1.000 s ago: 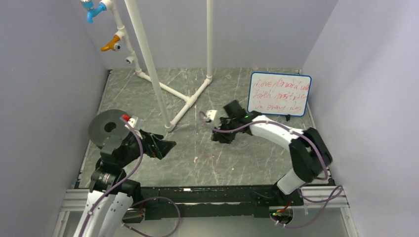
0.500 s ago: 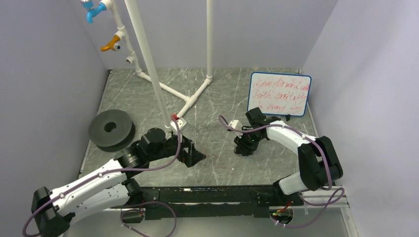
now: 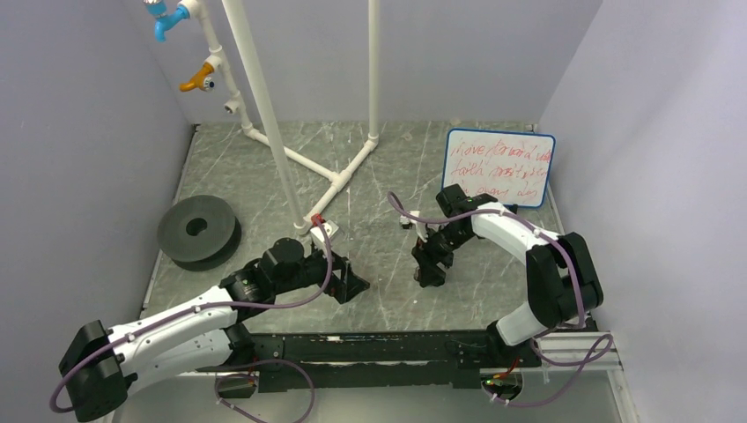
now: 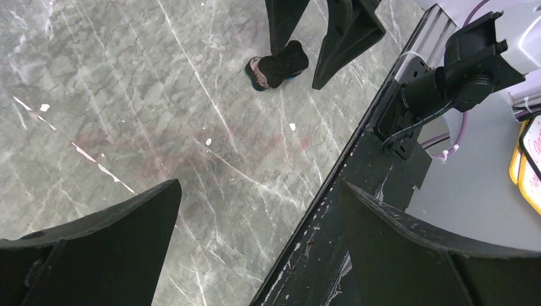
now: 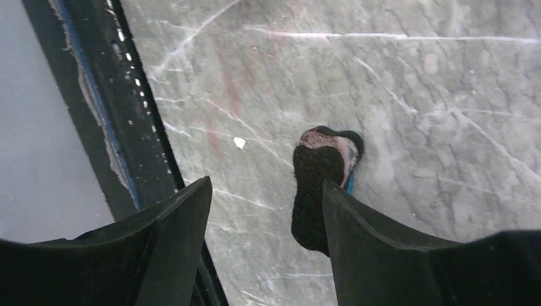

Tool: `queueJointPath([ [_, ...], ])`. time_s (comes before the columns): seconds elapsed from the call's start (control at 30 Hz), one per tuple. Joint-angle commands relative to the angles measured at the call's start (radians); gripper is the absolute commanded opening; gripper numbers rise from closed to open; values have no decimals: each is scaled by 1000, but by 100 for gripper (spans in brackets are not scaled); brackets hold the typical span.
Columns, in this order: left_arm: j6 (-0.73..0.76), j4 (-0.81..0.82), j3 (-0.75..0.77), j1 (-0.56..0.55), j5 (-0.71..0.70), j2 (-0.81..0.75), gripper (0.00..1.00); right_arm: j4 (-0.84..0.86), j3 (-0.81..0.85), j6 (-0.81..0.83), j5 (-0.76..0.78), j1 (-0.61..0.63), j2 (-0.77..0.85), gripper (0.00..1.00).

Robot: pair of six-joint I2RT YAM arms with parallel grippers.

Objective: Erase the whiteboard
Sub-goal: Adjust the whiteboard eraser at the center of the board.

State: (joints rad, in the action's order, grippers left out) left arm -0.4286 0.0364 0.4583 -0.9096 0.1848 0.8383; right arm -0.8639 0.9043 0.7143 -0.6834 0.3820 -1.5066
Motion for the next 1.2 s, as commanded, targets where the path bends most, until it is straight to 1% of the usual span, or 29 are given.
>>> queueJointPath([
  [0.0, -14, 102, -8, -8, 7, 25, 99, -95, 57, 71, -80, -3, -31, 66],
  [0.1, -6, 110, -13, -12, 5, 46, 99, 12, 38, 0, 22, -18, -21, 66],
  [0.2, -7, 114, -19, -14, 6, 65, 99, 35, 47, -24, 60, -41, -20, 66],
  [0.3, -7, 112, -23, -17, 10, 73, 98, 81, 10, -39, 128, -43, 8, 64],
  [0.4, -8, 122, -29, -18, 13, 79, 97, 111, -24, -56, 201, -41, 4, 52],
  [0.43, -8, 124, -29, -18, 14, 83, 96, 119, -31, -59, 222, -42, 0, 49],
  [0.47, -7, 124, -27, -17, 16, 90, 95, 123, -37, -59, 233, -41, -4, 49],
  [0.6, -3, 119, -14, -20, 32, 132, 89, 129, -39, -66, 222, -41, -16, 48],
  [0.7, -1, 117, -7, -26, 31, 152, 87, 117, -31, -57, 194, -42, -31, 46],
  [0.77, -2, 119, -8, -31, 26, 161, 87, 106, -30, -47, 164, -39, -42, 47],
  [1.03, 6, 134, -19, -35, 22, 171, 87, 127, -43, -58, 206, 14, -74, 47],
  [1.1, 8, 139, -23, -35, 23, 171, 87, 127, -48, -51, 200, 28, -69, 43],
  [1.17, 11, 153, -28, -38, 26, 171, 87, 124, -55, -45, 195, 52, -64, 35],
])
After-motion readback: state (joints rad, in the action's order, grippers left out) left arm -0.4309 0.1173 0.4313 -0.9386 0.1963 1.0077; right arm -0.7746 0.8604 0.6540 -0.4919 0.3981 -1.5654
